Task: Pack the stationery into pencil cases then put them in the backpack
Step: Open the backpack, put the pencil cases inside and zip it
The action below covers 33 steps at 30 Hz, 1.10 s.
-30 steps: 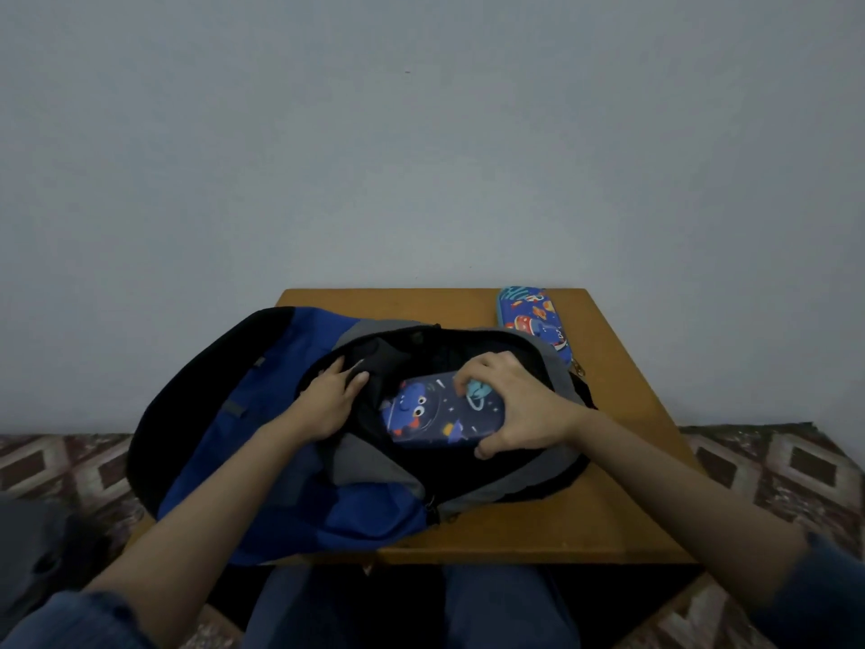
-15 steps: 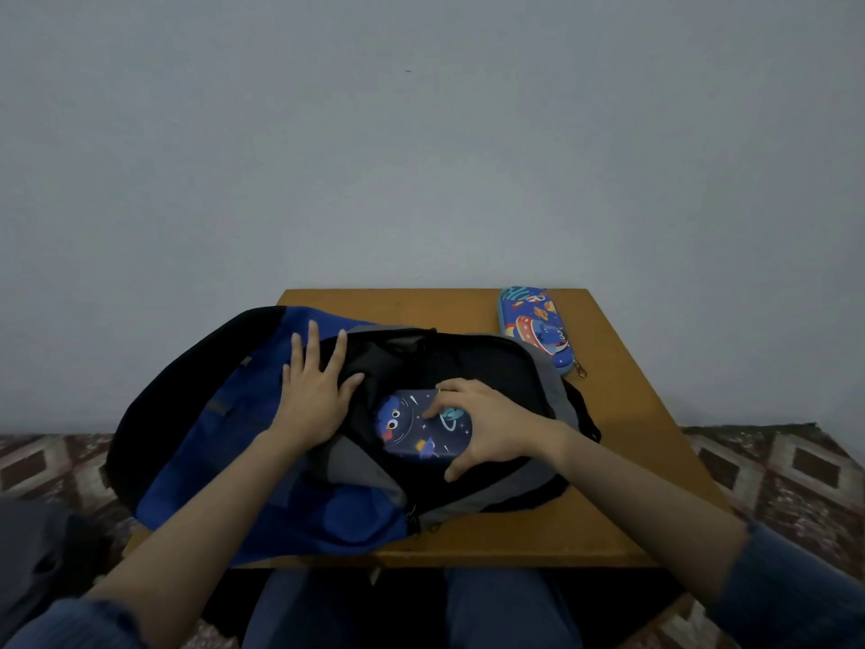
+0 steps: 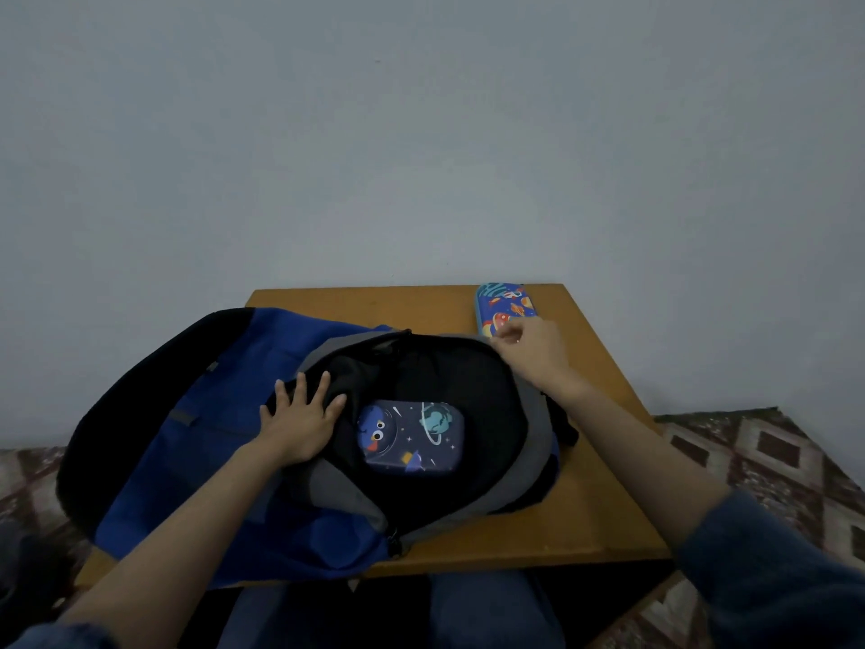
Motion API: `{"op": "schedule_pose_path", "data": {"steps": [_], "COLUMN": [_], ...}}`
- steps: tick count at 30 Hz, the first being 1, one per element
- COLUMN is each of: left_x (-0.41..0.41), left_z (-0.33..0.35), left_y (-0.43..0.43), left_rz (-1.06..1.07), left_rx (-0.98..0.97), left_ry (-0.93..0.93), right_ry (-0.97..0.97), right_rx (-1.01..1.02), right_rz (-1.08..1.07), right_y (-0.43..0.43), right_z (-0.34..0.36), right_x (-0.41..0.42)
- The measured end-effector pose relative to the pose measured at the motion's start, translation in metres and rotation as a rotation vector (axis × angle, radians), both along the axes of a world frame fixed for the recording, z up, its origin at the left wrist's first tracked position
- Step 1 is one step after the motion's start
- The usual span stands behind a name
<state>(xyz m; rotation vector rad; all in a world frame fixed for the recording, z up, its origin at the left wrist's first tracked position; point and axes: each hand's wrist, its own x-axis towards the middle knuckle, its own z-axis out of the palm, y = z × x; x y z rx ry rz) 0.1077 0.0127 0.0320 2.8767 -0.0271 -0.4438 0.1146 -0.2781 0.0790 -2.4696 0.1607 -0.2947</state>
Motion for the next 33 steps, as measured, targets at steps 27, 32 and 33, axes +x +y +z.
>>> {"op": "schedule_pose_path", "data": {"steps": [27, 32, 33], "left_x": [0.001, 0.0, 0.0], "left_z": [-0.012, -0.01, -0.008], "left_y": [0.0, 0.0, 0.0], "left_rz": [0.035, 0.038, 0.04], "left_rx": [-0.002, -0.015, -0.031], "left_ry": [-0.05, -0.041, -0.034], "right_ry": [0.053, -0.134, -0.166], "right_rx": [0.495, 0.586, 0.587], "right_rz": [-0.327, -0.389, -0.408], "right_y": [-0.069, -0.053, -0.051], "right_z": [-0.058, -0.052, -0.052], "right_x": [0.086, 0.071, 0.068]}}
